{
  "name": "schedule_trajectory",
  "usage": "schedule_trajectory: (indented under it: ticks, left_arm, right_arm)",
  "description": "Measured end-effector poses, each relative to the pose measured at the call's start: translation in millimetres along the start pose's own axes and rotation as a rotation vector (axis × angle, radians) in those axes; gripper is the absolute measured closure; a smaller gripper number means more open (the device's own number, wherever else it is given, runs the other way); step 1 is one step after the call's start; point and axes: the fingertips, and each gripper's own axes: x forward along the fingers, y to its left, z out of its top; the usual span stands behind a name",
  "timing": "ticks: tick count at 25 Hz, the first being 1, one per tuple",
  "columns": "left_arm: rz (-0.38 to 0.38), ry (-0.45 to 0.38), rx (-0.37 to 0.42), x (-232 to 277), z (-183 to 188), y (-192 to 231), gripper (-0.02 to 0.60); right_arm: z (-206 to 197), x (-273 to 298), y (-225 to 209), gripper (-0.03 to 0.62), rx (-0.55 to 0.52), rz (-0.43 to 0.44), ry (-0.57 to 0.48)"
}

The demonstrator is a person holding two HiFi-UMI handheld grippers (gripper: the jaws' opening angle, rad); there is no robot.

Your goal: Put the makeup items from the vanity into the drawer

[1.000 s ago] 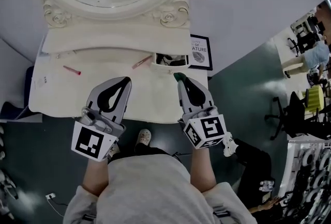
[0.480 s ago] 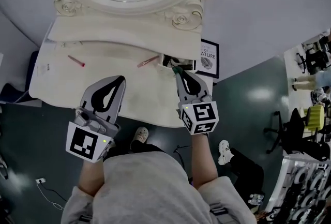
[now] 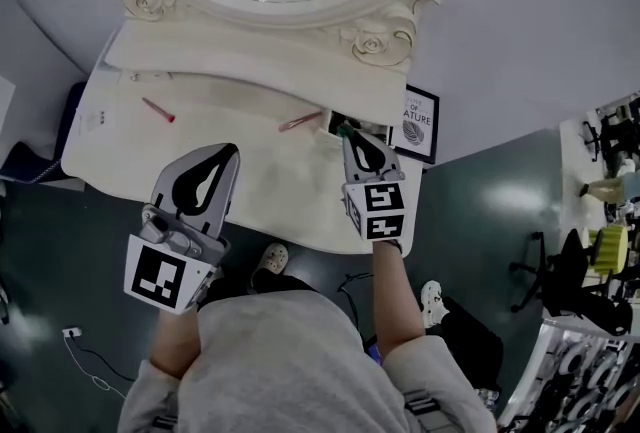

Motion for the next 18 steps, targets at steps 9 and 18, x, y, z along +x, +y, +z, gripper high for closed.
schedule_trajectory:
  ticks: [9, 18]
  left_arm:
    - [0.072, 0.015, 0.007, -11, -3, 26, 0.571]
    - [0.121, 0.016, 0.015, -22, -3, 42, 0.571]
  right_arm:
    - [-21, 37, -3, 0.543, -0.107, -0.028, 0.144]
    - [-37, 51, -9, 0.528, -0.273, -0.134, 0.263]
